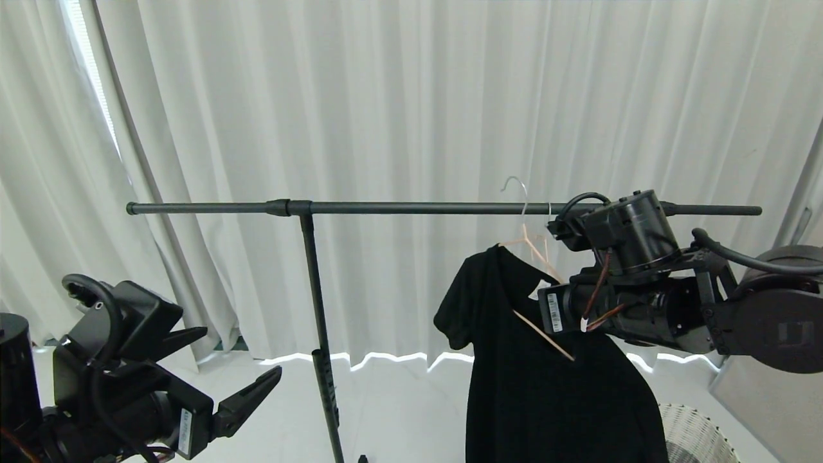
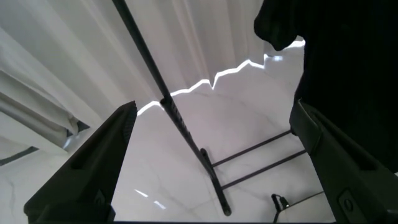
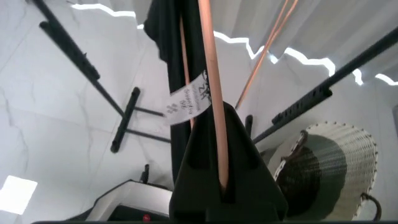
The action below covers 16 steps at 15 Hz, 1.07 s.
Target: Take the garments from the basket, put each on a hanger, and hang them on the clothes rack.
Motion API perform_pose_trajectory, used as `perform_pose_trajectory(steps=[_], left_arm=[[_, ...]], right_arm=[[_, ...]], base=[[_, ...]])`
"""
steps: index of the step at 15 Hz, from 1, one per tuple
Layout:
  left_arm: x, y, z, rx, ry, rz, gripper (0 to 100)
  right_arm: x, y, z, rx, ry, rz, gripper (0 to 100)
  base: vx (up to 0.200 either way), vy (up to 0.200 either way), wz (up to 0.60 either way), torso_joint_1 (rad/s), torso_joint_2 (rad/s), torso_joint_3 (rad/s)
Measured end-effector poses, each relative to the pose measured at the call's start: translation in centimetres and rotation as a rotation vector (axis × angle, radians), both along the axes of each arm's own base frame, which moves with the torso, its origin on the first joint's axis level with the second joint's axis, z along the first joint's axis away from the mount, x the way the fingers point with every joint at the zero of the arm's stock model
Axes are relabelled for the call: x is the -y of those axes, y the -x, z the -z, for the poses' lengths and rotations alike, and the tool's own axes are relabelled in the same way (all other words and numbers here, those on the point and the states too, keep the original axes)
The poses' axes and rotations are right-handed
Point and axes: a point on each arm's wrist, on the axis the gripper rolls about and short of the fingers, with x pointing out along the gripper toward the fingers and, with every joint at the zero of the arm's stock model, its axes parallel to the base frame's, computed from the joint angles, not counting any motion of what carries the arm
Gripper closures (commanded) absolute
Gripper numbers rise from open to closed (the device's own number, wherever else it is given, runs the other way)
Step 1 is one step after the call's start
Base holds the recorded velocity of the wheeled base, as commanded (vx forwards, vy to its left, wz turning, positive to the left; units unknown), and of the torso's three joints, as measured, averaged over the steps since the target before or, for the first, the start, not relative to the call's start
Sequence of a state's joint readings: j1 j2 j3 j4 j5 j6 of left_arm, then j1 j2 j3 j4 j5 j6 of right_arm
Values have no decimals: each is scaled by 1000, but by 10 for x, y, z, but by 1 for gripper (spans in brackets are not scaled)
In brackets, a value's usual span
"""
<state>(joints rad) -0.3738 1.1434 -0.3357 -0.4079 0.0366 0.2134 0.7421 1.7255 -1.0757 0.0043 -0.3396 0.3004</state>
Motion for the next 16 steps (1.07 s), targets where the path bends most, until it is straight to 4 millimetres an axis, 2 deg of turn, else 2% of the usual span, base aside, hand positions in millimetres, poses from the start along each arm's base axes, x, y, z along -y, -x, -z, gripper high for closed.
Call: perform_pose_trajectory(steps=[8, 16], left_arm=[[4, 2, 0, -1, -1, 31, 0], [5, 2, 1, 11, -41, 57, 0]], right_arm=[[-7, -8, 9, 3, 0, 2, 100], [-13, -27, 32, -28, 14, 37, 100]], base=[[200, 0, 0, 4, 3, 1], [0, 0, 0, 0, 0, 0]])
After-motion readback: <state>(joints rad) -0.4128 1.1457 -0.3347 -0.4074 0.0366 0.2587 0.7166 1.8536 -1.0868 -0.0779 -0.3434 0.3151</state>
